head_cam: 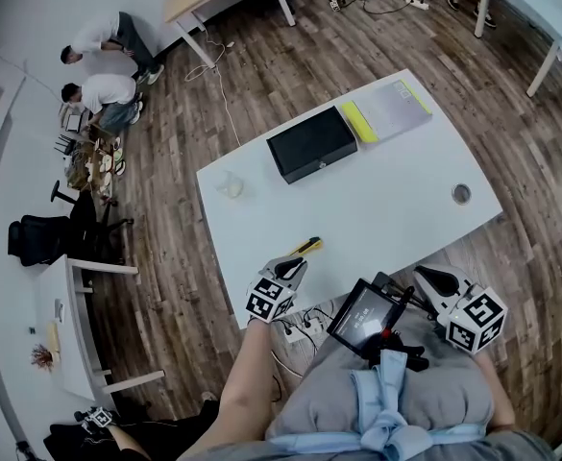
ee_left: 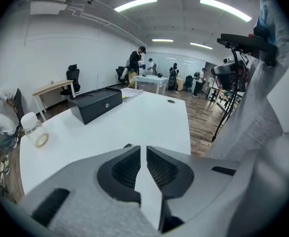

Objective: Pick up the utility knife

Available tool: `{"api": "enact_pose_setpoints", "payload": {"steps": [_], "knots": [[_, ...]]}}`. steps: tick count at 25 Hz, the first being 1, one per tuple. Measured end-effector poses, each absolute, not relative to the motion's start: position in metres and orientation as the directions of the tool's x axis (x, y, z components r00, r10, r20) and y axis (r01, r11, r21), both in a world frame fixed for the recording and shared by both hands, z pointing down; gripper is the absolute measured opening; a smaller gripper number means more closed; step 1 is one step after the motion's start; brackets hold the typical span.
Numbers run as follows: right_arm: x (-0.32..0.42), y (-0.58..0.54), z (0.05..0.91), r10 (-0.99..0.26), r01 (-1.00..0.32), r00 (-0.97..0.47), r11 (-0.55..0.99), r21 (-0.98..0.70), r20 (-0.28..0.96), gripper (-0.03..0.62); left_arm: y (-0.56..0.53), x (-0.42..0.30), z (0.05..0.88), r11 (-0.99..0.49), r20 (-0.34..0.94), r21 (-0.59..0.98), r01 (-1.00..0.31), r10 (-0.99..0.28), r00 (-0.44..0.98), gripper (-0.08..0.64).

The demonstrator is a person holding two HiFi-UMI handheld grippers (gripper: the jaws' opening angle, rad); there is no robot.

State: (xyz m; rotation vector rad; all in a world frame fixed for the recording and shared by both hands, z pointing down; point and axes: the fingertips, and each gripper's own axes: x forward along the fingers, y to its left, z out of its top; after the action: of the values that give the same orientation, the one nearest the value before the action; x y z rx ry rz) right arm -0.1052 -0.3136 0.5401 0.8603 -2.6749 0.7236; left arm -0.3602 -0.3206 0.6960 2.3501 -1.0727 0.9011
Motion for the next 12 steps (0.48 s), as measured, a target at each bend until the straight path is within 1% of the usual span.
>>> {"api": "enact_pose_setpoints", "payload": {"steps": [3,5,6,12], "knots": [[-0.105,-0.315,0.542,-0.479,-0.598,-0.798,0.705,-0.383,0.366,0.031,-0.324,-0.364,0.699,-0.629,0.708,0.082,-0.773,-0.509,0.49,0.034],[-0.105,-0.315,0.543,-0.48,-0.6,-0.797,0.703,-0.382,0.367,0.031,-0.325,-0.366,0.701,-0.635,0.714,0.083,-0.768,-0.5,0.491,0.091],[-0.104,-0.316,0.543,-0.481,-0.601,-0.796,0.703,-0.381,0.368,0.031,-0.326,-0.367,0.702,-0.637,0.715,0.084,-0.766,-0.497,0.492,0.107],[-0.105,-0.317,0.544,-0.487,-0.61,-0.789,0.694,-0.383,0.374,0.031,-0.334,-0.377,0.705,-0.646,0.725,0.063,-0.761,-0.494,0.48,0.112]]}}
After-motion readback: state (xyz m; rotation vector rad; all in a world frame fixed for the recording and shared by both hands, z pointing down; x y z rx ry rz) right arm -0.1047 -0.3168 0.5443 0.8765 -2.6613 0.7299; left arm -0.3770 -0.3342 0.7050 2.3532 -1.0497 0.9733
